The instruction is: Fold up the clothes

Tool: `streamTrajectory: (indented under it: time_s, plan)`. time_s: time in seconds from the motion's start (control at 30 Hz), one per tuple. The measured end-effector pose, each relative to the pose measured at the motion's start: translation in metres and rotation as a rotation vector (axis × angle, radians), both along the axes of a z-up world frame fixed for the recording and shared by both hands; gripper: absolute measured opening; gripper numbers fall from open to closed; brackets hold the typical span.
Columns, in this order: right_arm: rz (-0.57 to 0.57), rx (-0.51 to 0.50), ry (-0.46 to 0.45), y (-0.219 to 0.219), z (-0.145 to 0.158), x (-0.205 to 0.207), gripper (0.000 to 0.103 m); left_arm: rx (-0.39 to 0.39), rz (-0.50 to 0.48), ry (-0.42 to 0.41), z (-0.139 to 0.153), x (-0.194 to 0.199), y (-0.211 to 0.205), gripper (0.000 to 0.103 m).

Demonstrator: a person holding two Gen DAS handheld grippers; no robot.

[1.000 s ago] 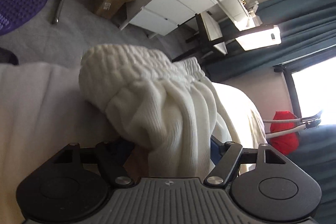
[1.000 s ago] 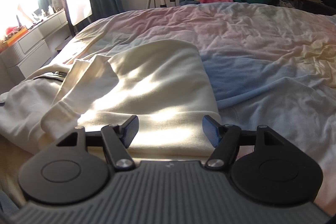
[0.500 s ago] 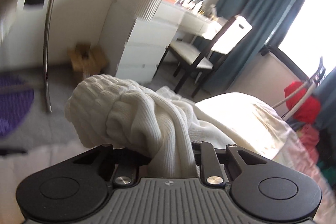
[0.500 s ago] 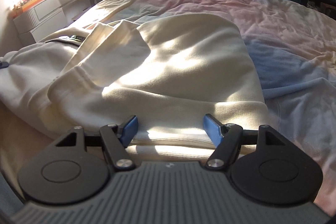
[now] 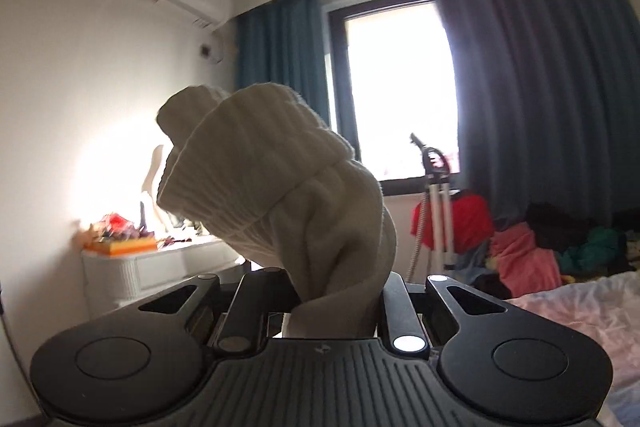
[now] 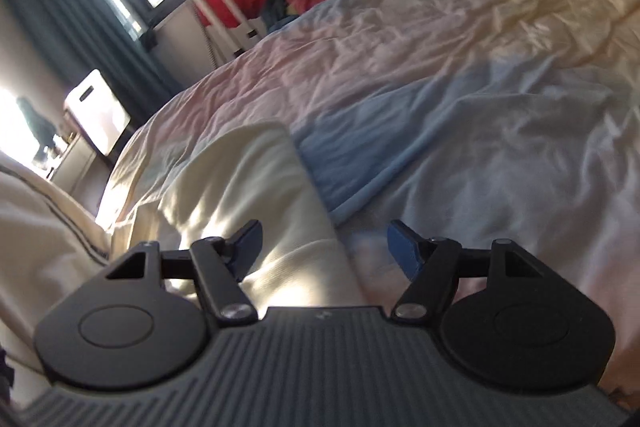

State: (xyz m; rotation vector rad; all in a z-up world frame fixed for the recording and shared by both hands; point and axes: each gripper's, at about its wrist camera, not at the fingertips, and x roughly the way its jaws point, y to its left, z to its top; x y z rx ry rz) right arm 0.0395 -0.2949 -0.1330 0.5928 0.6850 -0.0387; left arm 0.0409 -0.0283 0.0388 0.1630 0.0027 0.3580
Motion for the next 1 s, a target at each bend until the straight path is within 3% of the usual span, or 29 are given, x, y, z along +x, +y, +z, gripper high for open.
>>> streamTrajectory:
  time_s: [0.17, 0.3, 0.53, 0.63, 0.7, 0.77, 0.83, 1.0]
  plan:
    - [-0.197, 0.092, -0.013, -0.046, -0.004, -0.004, 0.073, 0.180, -0.199, 0.070, -0.058, 0.013, -0.122, 0.017]
    - [-0.268, 0.167, -0.048, -0.064, -0.009, -0.011, 0.073, 0.386, -0.354, 0.243, -0.153, 0.033, -0.192, 0.016]
    - [-0.217, 0.299, -0.073, -0.070, -0.023, -0.005, 0.073, 0.497, -0.427, 0.380, -0.177, 0.044, -0.188, 0.016]
    - [-0.159, 0.372, -0.071, -0.066, -0.028, 0.004, 0.073, 0.544, -0.458, 0.438, -0.187, 0.049, -0.186, 0.030]
    - [-0.116, 0.388, -0.067, -0.059, -0.029, 0.009, 0.073, 0.574, -0.479, 0.478, -0.194, 0.052, -0.184, 0.066]
    - [-0.080, 0.402, -0.059, -0.054, -0.030, 0.011, 0.073, 0.540, -0.504, 0.537, -0.184, 0.045, -0.158, 0.077]
    - [-0.054, 0.431, -0.052, -0.052, -0.032, 0.013, 0.074, 0.507, -0.528, 0.596, -0.174, 0.037, -0.132, 0.082]
    - [-0.019, 0.474, -0.018, -0.044, -0.038, 0.015, 0.078, 0.566, -0.531, 0.653, -0.159, -0.001, -0.072, 0.087]
